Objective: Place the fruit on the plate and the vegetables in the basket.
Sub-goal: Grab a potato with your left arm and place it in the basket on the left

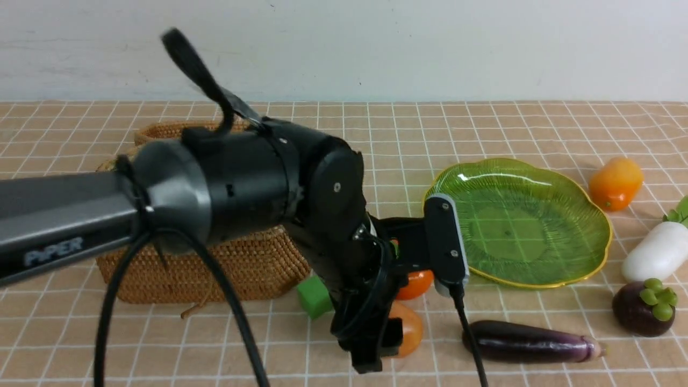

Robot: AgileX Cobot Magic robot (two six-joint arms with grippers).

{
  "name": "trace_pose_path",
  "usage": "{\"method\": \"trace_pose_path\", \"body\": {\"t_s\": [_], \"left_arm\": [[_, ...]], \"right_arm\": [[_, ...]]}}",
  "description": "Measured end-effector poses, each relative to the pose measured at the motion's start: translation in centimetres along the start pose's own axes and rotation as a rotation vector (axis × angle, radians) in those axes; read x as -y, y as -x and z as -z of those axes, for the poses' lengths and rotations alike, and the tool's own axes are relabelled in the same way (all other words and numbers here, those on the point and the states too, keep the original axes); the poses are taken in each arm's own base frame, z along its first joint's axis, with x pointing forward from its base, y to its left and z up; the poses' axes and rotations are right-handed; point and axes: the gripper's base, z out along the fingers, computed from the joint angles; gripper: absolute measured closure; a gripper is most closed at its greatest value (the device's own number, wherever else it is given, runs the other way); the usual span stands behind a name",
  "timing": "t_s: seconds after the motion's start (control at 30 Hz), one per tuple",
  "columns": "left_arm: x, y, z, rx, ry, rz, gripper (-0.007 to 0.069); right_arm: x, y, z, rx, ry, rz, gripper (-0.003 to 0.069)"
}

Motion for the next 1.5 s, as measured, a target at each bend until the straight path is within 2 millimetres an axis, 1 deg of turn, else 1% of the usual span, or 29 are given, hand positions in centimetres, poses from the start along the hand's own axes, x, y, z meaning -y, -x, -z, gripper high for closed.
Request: {"method": "trace_pose_path", "body": {"t_s": [0.03, 0.07, 0.1, 0.13, 0.2, 0.23, 0.3, 0.43, 0.7, 0.87, 1.03, 1.27, 1.4, 1.43, 1.47, 1.5], "left_arm": [[0.0, 0.0, -0.1, -0.001, 0.004, -0.002, 0.0069], [-0.4, -0.1, -0.9, -0.006, 0.031, -0.022, 0.0026], [-0.6, -0.2, -1.8, -0.013, 0.046, -0.038, 0.0001], [-0.7, -0.2, -2.3, -0.016, 0.049, -0.050, -0.0006], [-0.7, -0.3, -3.0, -0.025, 0.049, -0.077, -0.0007], [-0.7, -0.5, -3.6, -0.035, 0.042, -0.108, 0.0001], [-0.7, -0.5, -4.2, -0.042, 0.037, -0.135, 0.0021], [-0.9, -0.5, -4.4, -0.042, 0.036, -0.151, 0.0060], [-0.7, -0.6, -4.3, -0.063, 0.010, -0.117, 0.0062], [-0.1, -0.7, -3.4, -0.078, -0.041, -0.082, 0.0016], [0.1, -0.6, -3.3, -0.067, -0.064, -0.053, -0.0012], [0.1, -0.6, -4.5, -0.057, -0.067, -0.036, -0.0014], [0.0, -0.8, -5.7, -0.064, -0.064, -0.038, -0.0013], [0.0, -0.8, -5.7, -0.065, -0.064, -0.039, -0.0013], [0.0, -0.9, -5.8, -0.069, -0.068, -0.040, -0.0010], [0.0, -1.0, -6.0, -0.080, -0.072, -0.047, 0.0009]], "right_arm": [[0.0, 0.0, 0.0, 0.000, 0.000, 0.000, 0.0610], [0.0, 0.0, 0.0, 0.000, 0.000, 0.003, 0.0610], [0.0, 0.0, 0.0, 0.000, 0.000, 0.003, 0.0609], [0.0, 0.0, 0.0, 0.001, 0.000, 0.004, 0.0608], [0.0, 0.0, 0.0, 0.001, 0.000, 0.004, 0.0606], [0.0, 0.0, 0.0, 0.001, 0.000, 0.004, 0.0606], [0.0, 0.0, 0.0, 0.001, 0.000, 0.004, 0.0603], [0.0, 0.0, 0.0, 0.001, -0.001, 0.004, 0.0603], [0.0, 0.0, 0.0, 0.001, -0.001, 0.004, 0.0603], [0.0, 0.0, 0.0, 0.001, -0.002, 0.009, 0.0603], [0.0, 0.0, 0.0, 0.001, -0.002, 0.027, 0.0603], [0.0, 0.0, 0.0, 0.001, -0.002, 0.028, 0.0603], [0.0, 0.0, 0.0, 0.001, -0.001, 0.030, 0.0603], [0.0, 0.0, 0.0, 0.001, -0.001, 0.030, 0.0603], [0.0, 0.0, 0.0, 0.001, -0.001, 0.030, 0.0603], [0.0, 0.0, 0.0, 0.001, -0.001, 0.030, 0.0603]]}}
